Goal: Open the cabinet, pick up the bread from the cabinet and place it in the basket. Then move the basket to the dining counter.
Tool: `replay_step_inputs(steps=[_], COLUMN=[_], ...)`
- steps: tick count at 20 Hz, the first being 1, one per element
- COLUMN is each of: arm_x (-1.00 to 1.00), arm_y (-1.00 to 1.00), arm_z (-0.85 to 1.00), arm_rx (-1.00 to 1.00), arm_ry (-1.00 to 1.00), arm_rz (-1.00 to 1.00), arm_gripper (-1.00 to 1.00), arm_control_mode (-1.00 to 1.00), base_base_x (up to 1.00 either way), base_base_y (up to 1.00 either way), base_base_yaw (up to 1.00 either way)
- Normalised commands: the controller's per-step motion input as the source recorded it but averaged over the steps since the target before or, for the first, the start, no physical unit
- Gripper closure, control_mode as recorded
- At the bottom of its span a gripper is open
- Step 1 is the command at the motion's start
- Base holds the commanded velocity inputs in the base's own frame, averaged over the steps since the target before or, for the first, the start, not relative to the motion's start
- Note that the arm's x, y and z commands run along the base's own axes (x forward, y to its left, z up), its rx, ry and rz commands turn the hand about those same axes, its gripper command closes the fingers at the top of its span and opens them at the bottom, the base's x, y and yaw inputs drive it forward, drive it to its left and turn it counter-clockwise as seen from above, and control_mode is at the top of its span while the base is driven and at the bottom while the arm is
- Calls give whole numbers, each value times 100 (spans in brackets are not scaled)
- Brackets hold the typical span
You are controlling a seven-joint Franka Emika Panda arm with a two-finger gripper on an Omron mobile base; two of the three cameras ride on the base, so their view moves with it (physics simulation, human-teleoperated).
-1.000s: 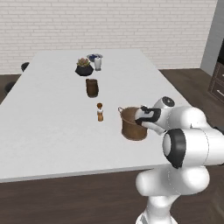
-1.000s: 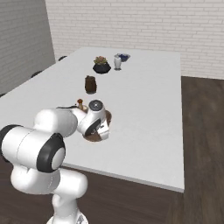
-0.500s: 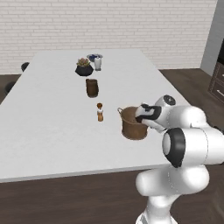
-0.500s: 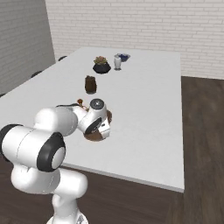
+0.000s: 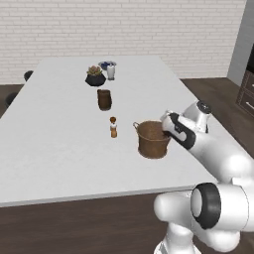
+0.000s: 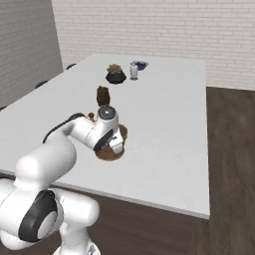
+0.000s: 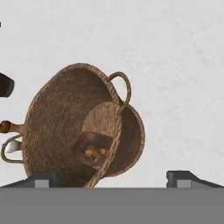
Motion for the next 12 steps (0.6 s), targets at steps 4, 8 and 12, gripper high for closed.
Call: replay_step_inputs(steps=[4,8,12], arm_x=[-93,-100,-100], arm_y=[0,0,0], arm_z=[100,95,100], arm_rx=[0,-1,-2], arm_ry=[-14,-27,-26], arm_rz=[10,23,25], arm_gripper=[-100,-100,-100], arm_control_mode=[-100,-100,-100], base_base_x=[0,0,0], base_base_y=[0,0,0], base_base_yaw=[0,0,0])
